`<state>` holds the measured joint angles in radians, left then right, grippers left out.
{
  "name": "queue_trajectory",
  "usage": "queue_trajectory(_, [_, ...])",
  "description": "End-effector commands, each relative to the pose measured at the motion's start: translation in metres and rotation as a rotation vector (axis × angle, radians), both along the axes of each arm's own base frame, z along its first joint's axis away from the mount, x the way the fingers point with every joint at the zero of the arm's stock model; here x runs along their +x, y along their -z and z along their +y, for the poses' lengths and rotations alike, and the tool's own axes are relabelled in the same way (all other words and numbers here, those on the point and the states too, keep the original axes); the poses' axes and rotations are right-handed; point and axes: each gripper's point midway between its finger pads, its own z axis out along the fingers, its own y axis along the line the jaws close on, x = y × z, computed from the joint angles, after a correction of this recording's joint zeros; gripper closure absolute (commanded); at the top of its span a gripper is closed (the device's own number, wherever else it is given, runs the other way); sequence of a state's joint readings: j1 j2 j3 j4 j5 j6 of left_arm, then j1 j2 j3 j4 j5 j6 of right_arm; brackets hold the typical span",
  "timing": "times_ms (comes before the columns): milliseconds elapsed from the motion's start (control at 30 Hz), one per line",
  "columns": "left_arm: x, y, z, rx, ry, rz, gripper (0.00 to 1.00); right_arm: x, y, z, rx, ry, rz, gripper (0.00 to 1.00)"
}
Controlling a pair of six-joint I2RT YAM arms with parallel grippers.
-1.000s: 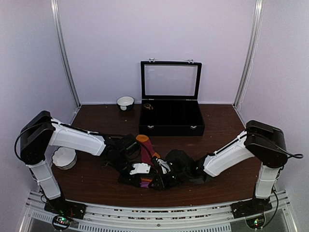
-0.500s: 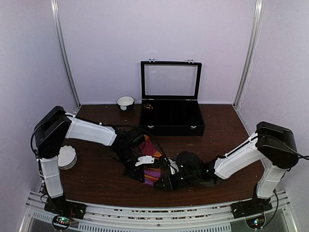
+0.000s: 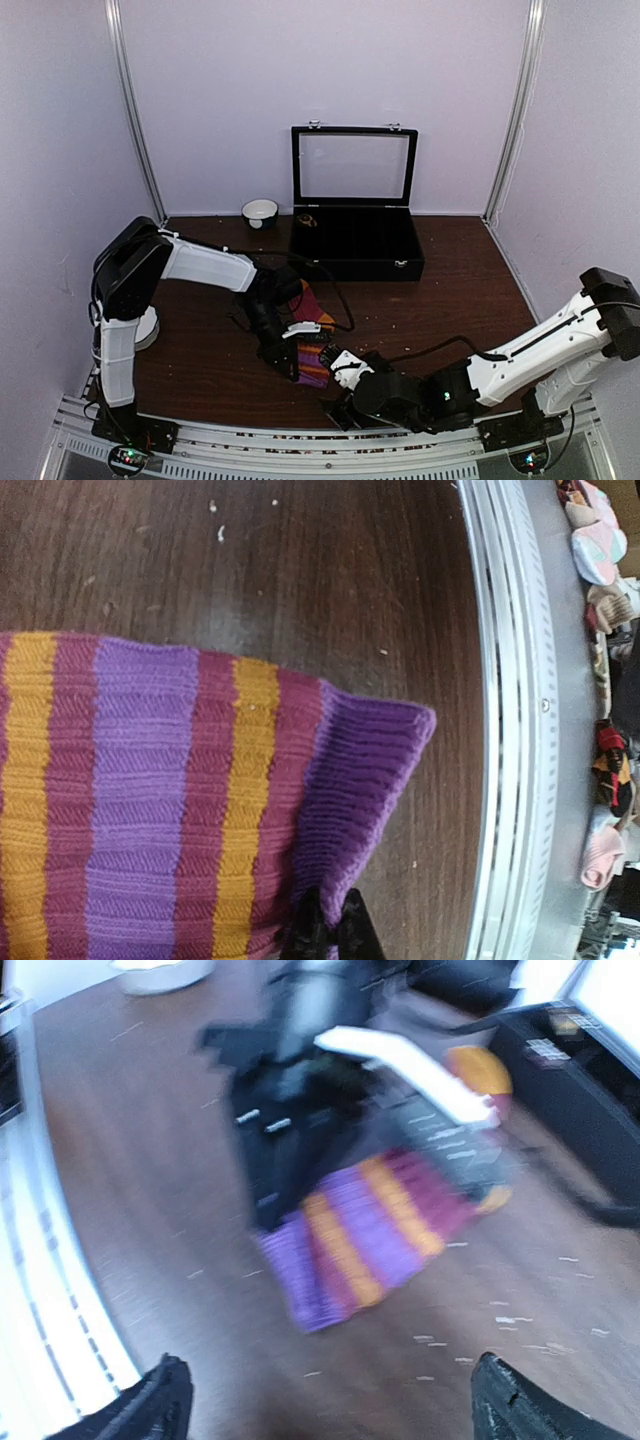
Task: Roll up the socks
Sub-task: Roll the sock at the center of the board.
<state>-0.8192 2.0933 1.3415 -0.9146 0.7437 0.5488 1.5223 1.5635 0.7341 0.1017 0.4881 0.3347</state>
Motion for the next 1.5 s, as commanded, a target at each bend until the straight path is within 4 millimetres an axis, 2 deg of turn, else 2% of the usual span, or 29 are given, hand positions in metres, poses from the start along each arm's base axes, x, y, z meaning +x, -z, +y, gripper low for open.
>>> queue_trajectory(0, [-0.008, -0.006, 0.002, 0.002, -0.014, 0.12, 1.0, 0.045, -0.011, -0.058, -0.158, 0.306, -0.227, 0.0])
queue_trajectory(67, [-0.008, -0.006, 0.002, 0.006, -0.027, 0.166, 1.0, 0.043, 0.007, -0.058, -0.131, 0.289, -0.156, 0.0])
queue_trajectory(200, [-0.007, -0.004, 0.002, 0.018, -0.039, 0.193, 1.0, 0.019, 0.028, -0.032, -0.129, 0.068, -0.086, 0.0])
queue_trajectory(333, [-0.005, -0.001, 0.002, 0.039, -0.052, 0.209, 1.0, -0.006, 0.022, 0.001, -0.16, -0.14, -0.175, 0.03])
queue_trajectory(467, [-0.004, 0.001, 0.003, 0.051, -0.068, 0.245, 1.0, -0.015, 0.009, 0.022, -0.134, -0.282, -0.268, 0.17])
queue_trajectory(500, [-0.003, 0.002, 0.003, 0.054, -0.071, 0.255, 1.0, -0.016, 0.013, 0.026, -0.148, -0.31, -0.27, 0.2])
queue_trajectory(600, [-0.003, 0.005, 0.003, 0.063, -0.07, 0.271, 1.0, -0.009, 0.022, 0.036, -0.177, -0.356, -0.241, 0.36])
queue_trajectory(733, [-0.002, 0.005, 0.003, 0.061, -0.071, 0.285, 1.0, 0.004, 0.031, 0.045, -0.165, -0.394, -0.18, 0.52])
queue_trajectory(833, [-0.002, 0.004, 0.003, 0.058, -0.065, 0.286, 1.0, 0.016, 0.032, 0.05, -0.171, -0.383, -0.184, 0.55])
queue_trajectory(1000, [-0.001, 0.005, 0.005, 0.062, -0.06, 0.277, 1.0, 0.022, 0.043, 0.058, -0.196, -0.402, -0.163, 0.6])
queue_trajectory(1167, [-0.001, 0.004, 0.006, 0.053, -0.046, 0.259, 1.0, 0.027, 0.062, 0.059, -0.182, -0.385, -0.075, 0.83])
queue_trajectory(1200, [-0.001, 0.003, 0.007, 0.05, -0.042, 0.25, 0.99, 0.029, 0.065, 0.059, -0.171, -0.377, -0.047, 0.88])
queue_trajectory(1233, [-0.001, 0.001, 0.007, 0.042, -0.039, 0.237, 0.94, 0.029, 0.069, 0.06, -0.153, -0.368, -0.005, 0.93])
queue_trajectory(1300, [0.002, 0.0, 0.008, 0.027, -0.035, 0.186, 0.77, 0.028, 0.074, 0.063, -0.124, -0.361, 0.081, 1.0])
queue_trajectory(1400, [0.012, -0.002, 0.013, 0.003, -0.036, 0.041, 0.59, 0.024, 0.08, 0.069, -0.084, -0.347, 0.202, 1.0])
queue_trajectory(1467, [0.019, -0.015, 0.018, -0.028, -0.037, -0.067, 0.5, 0.022, 0.089, 0.072, -0.08, -0.326, 0.286, 1.0])
